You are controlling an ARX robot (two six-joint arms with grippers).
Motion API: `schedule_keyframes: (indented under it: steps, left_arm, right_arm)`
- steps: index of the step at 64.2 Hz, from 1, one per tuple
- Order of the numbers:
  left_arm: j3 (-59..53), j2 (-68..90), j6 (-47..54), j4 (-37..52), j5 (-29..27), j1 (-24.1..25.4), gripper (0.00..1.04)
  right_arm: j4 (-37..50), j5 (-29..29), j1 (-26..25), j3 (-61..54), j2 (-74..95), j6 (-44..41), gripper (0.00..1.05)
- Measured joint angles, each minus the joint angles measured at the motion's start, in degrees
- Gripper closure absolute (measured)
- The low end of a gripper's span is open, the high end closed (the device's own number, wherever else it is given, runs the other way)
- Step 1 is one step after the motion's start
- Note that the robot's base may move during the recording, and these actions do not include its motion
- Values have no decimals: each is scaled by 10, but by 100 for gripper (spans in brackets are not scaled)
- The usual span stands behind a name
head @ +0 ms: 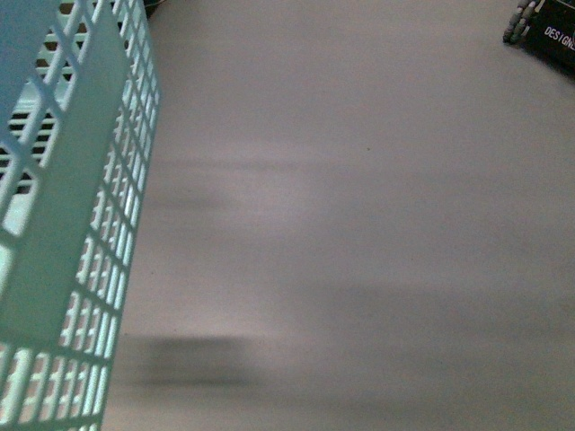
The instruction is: Pick mango and avocado into basket
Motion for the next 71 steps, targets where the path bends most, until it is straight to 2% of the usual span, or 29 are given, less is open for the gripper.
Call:
schedule_keyframes:
  steps: [71]
  left_arm:
    - [0,2,4,-3,1,-1,91]
  right_arm:
    - [0,0,0,0,0,0,9]
